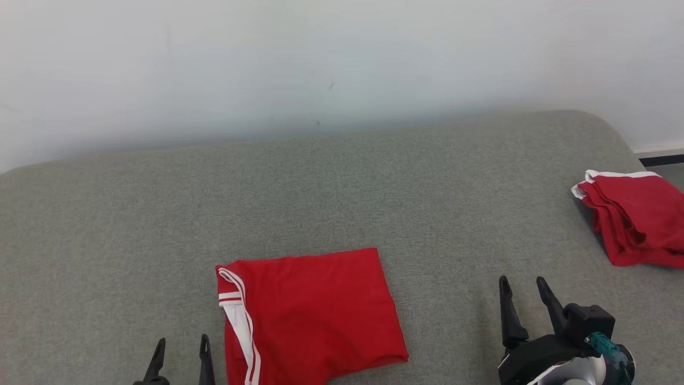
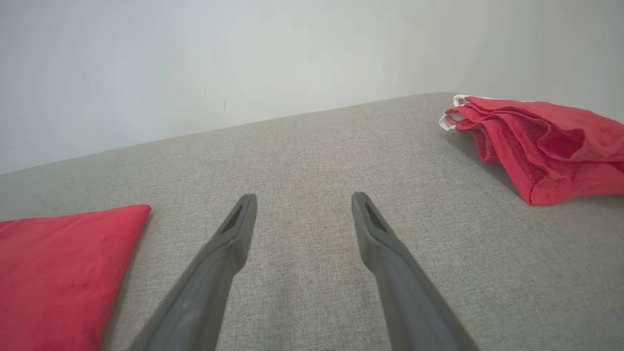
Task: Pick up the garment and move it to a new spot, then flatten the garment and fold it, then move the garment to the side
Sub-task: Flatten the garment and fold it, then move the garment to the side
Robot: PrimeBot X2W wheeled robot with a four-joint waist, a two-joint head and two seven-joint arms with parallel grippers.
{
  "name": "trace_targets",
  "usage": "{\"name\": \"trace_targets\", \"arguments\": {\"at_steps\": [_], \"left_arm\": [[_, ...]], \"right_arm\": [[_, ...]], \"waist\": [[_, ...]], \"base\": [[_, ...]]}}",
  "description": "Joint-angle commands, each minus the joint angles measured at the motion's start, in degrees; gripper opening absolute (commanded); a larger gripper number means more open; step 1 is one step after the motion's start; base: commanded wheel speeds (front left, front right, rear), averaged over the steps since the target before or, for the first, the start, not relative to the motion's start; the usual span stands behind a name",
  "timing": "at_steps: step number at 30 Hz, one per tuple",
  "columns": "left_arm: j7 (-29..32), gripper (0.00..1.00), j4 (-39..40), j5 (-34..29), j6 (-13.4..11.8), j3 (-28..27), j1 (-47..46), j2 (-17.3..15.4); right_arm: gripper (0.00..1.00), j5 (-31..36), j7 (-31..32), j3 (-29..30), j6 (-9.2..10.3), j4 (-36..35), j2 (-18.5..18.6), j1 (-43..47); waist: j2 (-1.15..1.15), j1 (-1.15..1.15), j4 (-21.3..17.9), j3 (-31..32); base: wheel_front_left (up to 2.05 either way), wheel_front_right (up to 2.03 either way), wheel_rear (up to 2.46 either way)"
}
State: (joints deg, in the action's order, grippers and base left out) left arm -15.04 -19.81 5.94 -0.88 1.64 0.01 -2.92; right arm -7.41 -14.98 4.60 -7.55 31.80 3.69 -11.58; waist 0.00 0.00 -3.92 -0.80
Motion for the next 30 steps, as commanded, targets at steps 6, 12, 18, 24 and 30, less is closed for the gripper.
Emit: {"name": "trace_targets", "arguments": {"at_steps": [6, 12, 18, 24, 30], "left_arm": [[-0.2, 1.0, 0.5, -0.3, 1.0, -0.8, 1.2, 0.0], [-0.2, 1.0, 0.1, 0.1, 1.8, -0.5, 2.1, 0.0], [-0.2, 1.0, 0.1, 0.1, 2.5, -0.4, 2.7, 0.0], [-0.2, 1.0, -0.1, 0.2, 2.7, -0.6, 3.1, 0.0], [-0.2, 1.0, 0.1, 0.4, 2.4, -0.6, 3.2, 0.0]], "right_arm": [[1.0, 0.8, -0.2, -0.5, 0.17, -1.0, -0.6, 1.4], [1.0, 0.5, -0.2, -2.6, 0.17, -3.0, -0.7, 2.6], [1.0, 0.3, -0.2, -3.4, 0.17, -4.1, -0.8, 3.6], [1.0, 0.3, -0.2, -4.3, 0.17, -4.3, -0.8, 3.7], [1.0, -0.1, -0.2, -5.0, 0.17, -4.4, -0.8, 4.0]], "waist": [[0.0, 0.0, -1.7, 0.7], [0.0, 0.0, -1.2, 1.1], [0.0, 0.0, -0.1, 1.5], [0.0, 0.0, 0.5, 1.8], [0.0, 0.0, 1.0, 1.8]], "base": [[0.0, 0.0, 0.0], [0.0, 0.0, 0.0], [0.0, 0.0, 0.0], [0.0, 0.0, 0.0], [0.0, 0.0, 0.0]]}}
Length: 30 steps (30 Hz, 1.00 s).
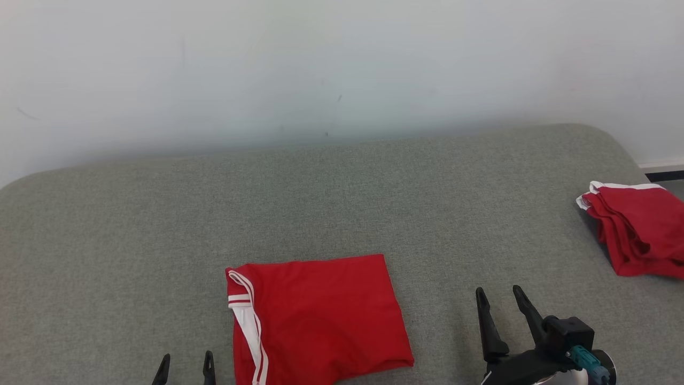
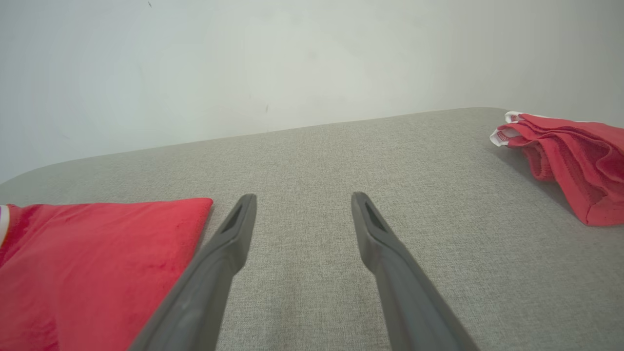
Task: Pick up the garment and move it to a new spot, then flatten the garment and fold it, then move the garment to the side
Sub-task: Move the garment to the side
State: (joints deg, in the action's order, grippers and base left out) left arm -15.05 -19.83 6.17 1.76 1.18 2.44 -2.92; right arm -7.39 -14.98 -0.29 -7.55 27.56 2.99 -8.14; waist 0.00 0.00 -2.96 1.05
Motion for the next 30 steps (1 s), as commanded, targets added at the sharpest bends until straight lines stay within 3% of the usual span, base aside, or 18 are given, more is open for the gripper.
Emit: {"name": "trace_targets", "arguments": {"at_steps": [1, 30], "left_arm": [[-0.2, 1.0, 0.2, 0.2, -0.2, -0.1, 0.8, 0.0], [-0.2, 1.0, 2.6, 1.5, -1.2, 1.3, -0.3, 0.0]], "right_arm": [[1.0, -0.2, -0.2, -0.1, 0.17, -0.1, -0.1, 0.5], [1.0, -0.9, -0.2, -2.8, 0.17, 0.6, -0.1, -0.6]], "waist": [[0.0, 0.0, 0.1, 0.0], [0.0, 0.0, 2.0, -3.5]], "base": [[0.0, 0.0, 0.0], [0.0, 0.0, 0.0]]}}
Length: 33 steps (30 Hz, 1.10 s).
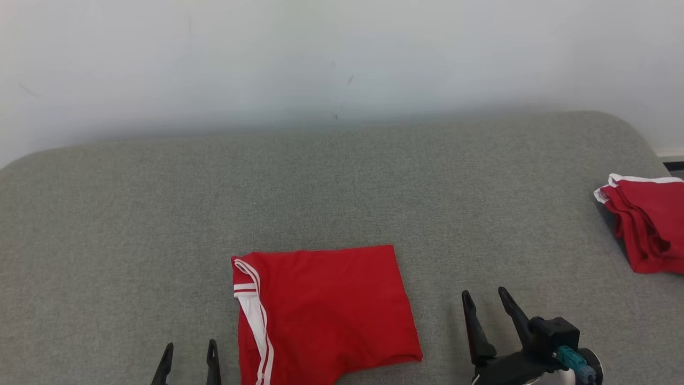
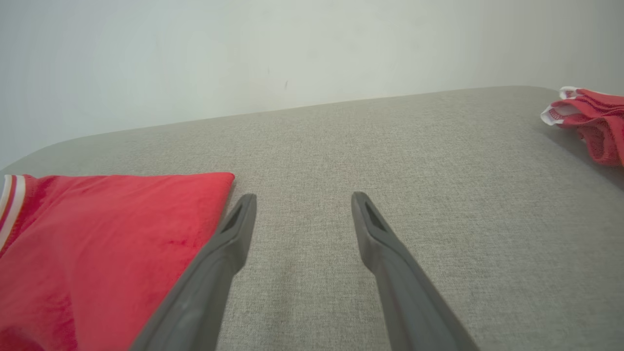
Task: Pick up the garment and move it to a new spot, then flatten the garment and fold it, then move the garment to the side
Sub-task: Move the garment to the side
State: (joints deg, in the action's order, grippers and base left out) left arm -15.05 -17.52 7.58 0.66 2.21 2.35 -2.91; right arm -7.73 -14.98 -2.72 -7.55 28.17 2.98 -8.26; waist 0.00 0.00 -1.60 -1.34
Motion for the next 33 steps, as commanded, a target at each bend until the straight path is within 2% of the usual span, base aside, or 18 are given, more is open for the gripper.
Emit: {"name": "trace_targets", "arguments": {"at_steps": [1, 6, 13, 19, 26, 27, 28, 29, 33], "left_arm": [[-0.2, 1.0, 0.5, 0.1, -0.2, 0.5, -0.5, 0.0], [-0.2, 1.0, 0.9, 0.2, -0.7, 2.1, -1.9, 0.0], [-0.2, 1.0, 0.3, 1.0, -1.2, 5.3, -5.0, 0.0], [-0.2, 1.0, 0.2, 1.1, -1.7, 6.4, -5.8, 0.0], [-0.2, 1.0, 0.3, 1.3, -2.0, 6.4, -5.7, 0.0], [-0.2, 1.0, 0.4, 1.4, -2.0, 6.5, -5.7, 0.0], [-0.1, 1.0, 0.4, 1.5, -2.1, 6.5, -5.6, 0.0], [-0.1, 1.0, 0.3, 1.5, -2.1, 6.5, -5.6, 0.0], [-0.1, 1.0, 0.1, 1.6, -2.0, 6.3, -5.1, 0.0]], "right_arm": [[1.0, -0.8, -0.2, -1.0, 0.17, 0.2, -0.1, -0.8], [1.0, -1.7, -0.2, -3.1, 0.17, 0.8, -0.1, -2.3], [1.0, -6.3, -0.2, -7.5, 0.17, 3.6, 0.1, -6.8], [1.0, -10.0, 0.6, -9.6, 0.17, 9.0, 0.3, -9.5], [1.0, -14.3, 4.4, -13.9, 0.17, 14.9, 0.4, -10.0], [0.81, -14.7, 4.8, -14.7, 0.16, 15.4, 0.5, -10.1], [0.36, -15.3, 4.9, -15.4, 0.15, 15.8, 0.6, -10.1], [0.0, -15.8, 4.7, -16.0, 0.07, 16.0, 0.7, -10.2], [0.0, -16.9, 3.6, -16.7, 0.1, 17.1, 1.9, -10.7]], "waist": [[0.0, 0.0, 0.9, -1.6], [0.0, 0.0, 2.2, -4.1], [0.0, 0.0, 5.7, -8.9], [0.0, 0.0, 7.7, -9.7], [0.0, 0.0, 8.6, -9.6], [0.0, 0.0, 8.6, -9.5], [0.0, 0.0, 8.5, -9.4], [0.0, 0.0, 8.4, -9.3], [0.0, 0.0, 7.7, -8.4]], "base": [[0.0, 0.0, 0.0], [0.0, 0.0, 0.0], [0.0, 0.0, 0.0], [0.0, 0.0, 0.0], [0.0, 0.0, 0.0], [0.0, 0.0, 0.0], [0.0, 0.0, 0.0], [0.0, 0.0, 0.0], [0.0, 0.0, 0.0]]}}
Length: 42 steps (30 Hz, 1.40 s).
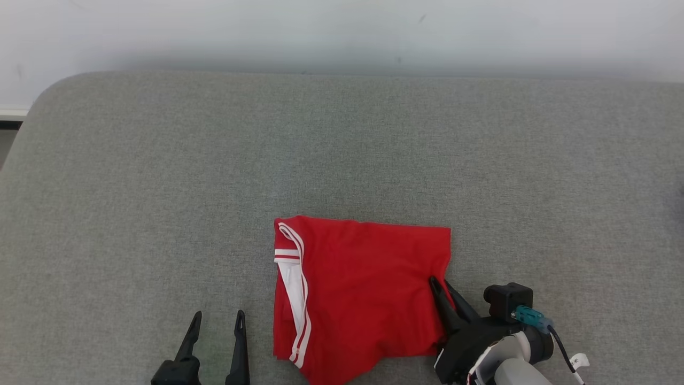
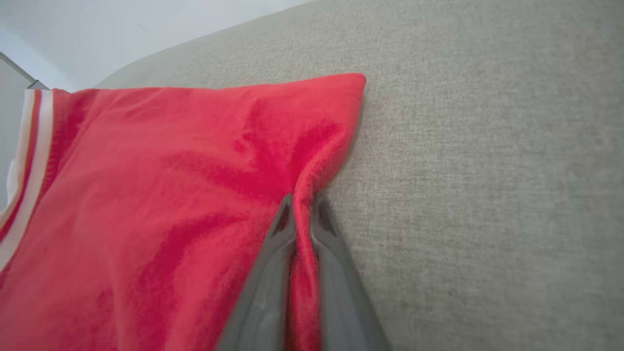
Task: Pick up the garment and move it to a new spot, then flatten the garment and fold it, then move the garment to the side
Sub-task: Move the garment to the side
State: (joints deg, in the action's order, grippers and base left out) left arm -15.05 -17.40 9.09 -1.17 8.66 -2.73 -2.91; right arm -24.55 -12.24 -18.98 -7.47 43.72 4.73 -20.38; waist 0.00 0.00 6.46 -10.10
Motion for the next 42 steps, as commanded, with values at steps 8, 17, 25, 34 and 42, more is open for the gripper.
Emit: {"name": "trace_targets", "arguments": {"at_steps": [8, 17, 25, 34, 42], "left_arm": [[-0.2, 1.0, -0.6, -0.6, 1.3, -0.8, 1.9, 0.0], [-0.1, 1.0, -0.5, -1.0, 2.1, -0.3, 1.4, 0.0], [-0.1, 1.0, -0.8, -1.2, 2.4, 0.1, 0.2, 0.0], [-0.1, 1.0, -2.0, -2.0, 3.5, 1.7, -3.0, 0.0], [-0.1, 1.0, -3.8, -2.6, 4.1, 2.7, -6.2, -0.1]], "right_arm": [[0.0, 1.6, -2.4, 3.4, 0.15, 3.3, 1.2, 0.2], [0.0, 3.1, -2.9, 5.4, 0.1, 3.2, 0.3, 0.8], [0.0, 4.0, -3.0, 6.5, 0.09, 1.4, 0.2, 1.7], [0.0, 3.8, -2.9, 9.3, 0.09, -1.3, 0.0, 2.9], [0.0, 5.0, -3.0, 11.9, 0.09, -4.8, -0.6, 4.0]], "waist": [[0.0, 0.0, -5.8, 3.7], [0.0, 0.0, -18.2, 5.5], [0.0, 0.0, -30.6, 5.0], [0.0, 0.0, -37.3, 2.3], [0.0, 0.0, -37.7, -0.2]], "base": [[0.0, 0.0, 0.0], [0.0, 0.0, 0.0], [0.0, 0.0, 0.0], [0.0, 0.0, 0.0], [0.0, 0.0, 0.0]]}}
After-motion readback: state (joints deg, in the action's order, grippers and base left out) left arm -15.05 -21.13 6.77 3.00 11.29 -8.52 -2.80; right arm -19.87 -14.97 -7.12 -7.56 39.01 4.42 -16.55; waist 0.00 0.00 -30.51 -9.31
